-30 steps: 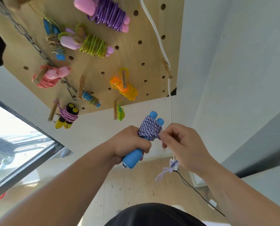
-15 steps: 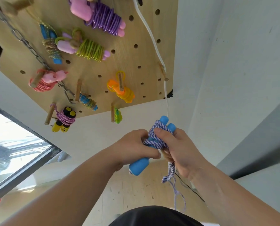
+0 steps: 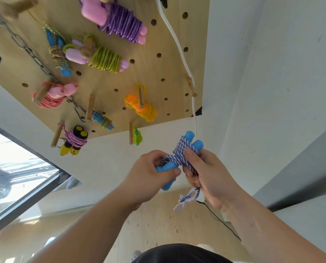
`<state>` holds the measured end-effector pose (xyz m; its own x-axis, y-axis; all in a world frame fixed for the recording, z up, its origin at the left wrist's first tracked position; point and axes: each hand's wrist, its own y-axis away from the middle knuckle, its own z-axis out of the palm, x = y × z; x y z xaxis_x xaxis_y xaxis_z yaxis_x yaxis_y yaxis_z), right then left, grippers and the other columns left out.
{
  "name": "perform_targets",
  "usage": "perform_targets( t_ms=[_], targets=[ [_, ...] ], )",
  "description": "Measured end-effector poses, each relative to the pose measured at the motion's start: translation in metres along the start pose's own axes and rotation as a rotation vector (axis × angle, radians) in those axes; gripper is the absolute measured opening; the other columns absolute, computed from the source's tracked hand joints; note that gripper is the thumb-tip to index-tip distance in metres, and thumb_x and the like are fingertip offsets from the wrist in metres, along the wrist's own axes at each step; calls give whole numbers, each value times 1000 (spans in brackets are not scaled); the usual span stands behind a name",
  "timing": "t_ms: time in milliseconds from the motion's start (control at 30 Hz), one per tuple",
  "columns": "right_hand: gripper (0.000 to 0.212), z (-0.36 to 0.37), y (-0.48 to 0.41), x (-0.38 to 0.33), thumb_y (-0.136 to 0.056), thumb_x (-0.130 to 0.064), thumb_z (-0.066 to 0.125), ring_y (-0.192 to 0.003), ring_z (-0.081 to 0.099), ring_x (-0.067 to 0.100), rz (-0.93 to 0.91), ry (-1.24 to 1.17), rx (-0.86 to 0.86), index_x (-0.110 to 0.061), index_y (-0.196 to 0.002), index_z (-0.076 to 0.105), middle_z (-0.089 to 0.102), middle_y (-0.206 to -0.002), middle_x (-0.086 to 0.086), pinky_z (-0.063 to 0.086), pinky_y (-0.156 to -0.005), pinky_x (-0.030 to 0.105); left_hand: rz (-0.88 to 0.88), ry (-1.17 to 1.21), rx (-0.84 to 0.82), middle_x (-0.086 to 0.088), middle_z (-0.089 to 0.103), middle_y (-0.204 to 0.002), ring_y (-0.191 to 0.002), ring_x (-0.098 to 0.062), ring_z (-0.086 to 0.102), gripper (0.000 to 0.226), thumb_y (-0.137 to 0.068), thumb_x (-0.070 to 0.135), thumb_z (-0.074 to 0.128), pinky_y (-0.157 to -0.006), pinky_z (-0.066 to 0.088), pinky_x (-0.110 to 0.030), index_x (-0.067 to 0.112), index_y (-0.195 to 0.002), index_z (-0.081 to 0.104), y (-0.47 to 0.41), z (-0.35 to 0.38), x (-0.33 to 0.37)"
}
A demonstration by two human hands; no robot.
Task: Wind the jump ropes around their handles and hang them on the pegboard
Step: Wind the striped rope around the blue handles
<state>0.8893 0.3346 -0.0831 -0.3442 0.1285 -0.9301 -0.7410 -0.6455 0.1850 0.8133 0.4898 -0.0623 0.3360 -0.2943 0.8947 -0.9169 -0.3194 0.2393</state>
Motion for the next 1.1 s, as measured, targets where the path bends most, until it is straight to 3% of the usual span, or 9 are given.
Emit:
perform_targets(
  t_ms=[200, 367, 467, 600, 700, 800, 900, 1000, 1100],
  targets=[
    [22, -24, -6, -12, -102, -32, 55, -58, 33, 12, -98, 190, -184, -27, -117, 70, 37, -70, 7, 24, -51, 23, -125, 586, -291, -29, 70, -102, -87, -44, 70, 35, -87, 19, 65, -85, 57, -54, 0, -117, 64, 0, -17, 5],
    [42, -33, -11, -16, -76, -62, 77, -55, 32, 11, -136, 138, -304, -24, -92, 71, 40, -64, -1, 25, -49, 21, -197, 882, -571, -30, 64, -93, -75, -40, 67, 46, -77, 26, 85, -72, 58, -46, 0, -110, 66, -1, -4, 1],
    [46, -29, -13, -14, -73, -60, 80, -53, 31, 10, -160, 104, -255, -18, -89, 68, 43, -62, -3, 25, -48, 21, -262, 967, -624, -31, 66, -92, -73, -41, 68, 49, -73, 26, 88, -68, 59, -43, -1, -109, 67, -4, 0, 4],
    [26, -18, -13, -13, -91, -38, 68, -49, 27, 10, -184, 98, -68, -14, -86, 61, 37, -55, -4, 29, -47, 18, -250, 646, -401, -30, 69, -104, -87, -43, 72, 43, -82, 33, 65, -72, 61, -48, 3, -114, 67, -13, -4, 10],
    [26, -9, -12, -13, -95, -32, 62, -50, 22, 12, -196, 88, 45, -25, -70, 61, 30, -56, 1, 27, -46, 18, -45, 231, -77, -8, 73, -107, -101, -33, 70, 49, -74, 41, 78, -82, 59, -44, 19, -116, 66, -13, 3, 8],
    [28, -4, -16, -10, -99, -28, 60, -50, 25, 11, -204, 108, 158, -10, -78, 56, 32, -55, -4, 26, -47, 22, 90, -167, 113, 17, 62, -117, -103, -7, 63, 85, -58, 60, 87, -85, 57, -31, 34, -131, 51, -5, 16, 8],
    [31, -2, -20, -7, -98, -33, 62, -49, 31, 8, -193, 156, 234, -7, -83, 58, 35, -54, -11, 29, -50, 22, 89, -308, 250, 21, 43, -134, -115, -4, 50, 118, -58, 60, 88, -93, 48, -23, 33, -154, 25, -5, 22, 4],
    [34, 0, -20, -5, -97, -36, 62, -49, 32, 7, -187, 166, 269, -5, -85, 60, 37, -54, -11, 28, -51, 22, 142, -350, 297, 21, 48, -126, -105, -1, 53, 89, -67, 44, 89, -80, 41, -10, 33, -141, 41, -9, 20, 2],
    [33, 2, -18, -4, -97, -38, 62, -50, 30, 9, -184, 163, 234, -9, -83, 59, 38, -55, -9, 27, -50, 25, 195, -285, 228, 20, 59, -109, -94, 0, 58, 63, -71, 24, 84, -77, 52, -19, 39, -122, 49, -11, 19, 5]
  ],
)
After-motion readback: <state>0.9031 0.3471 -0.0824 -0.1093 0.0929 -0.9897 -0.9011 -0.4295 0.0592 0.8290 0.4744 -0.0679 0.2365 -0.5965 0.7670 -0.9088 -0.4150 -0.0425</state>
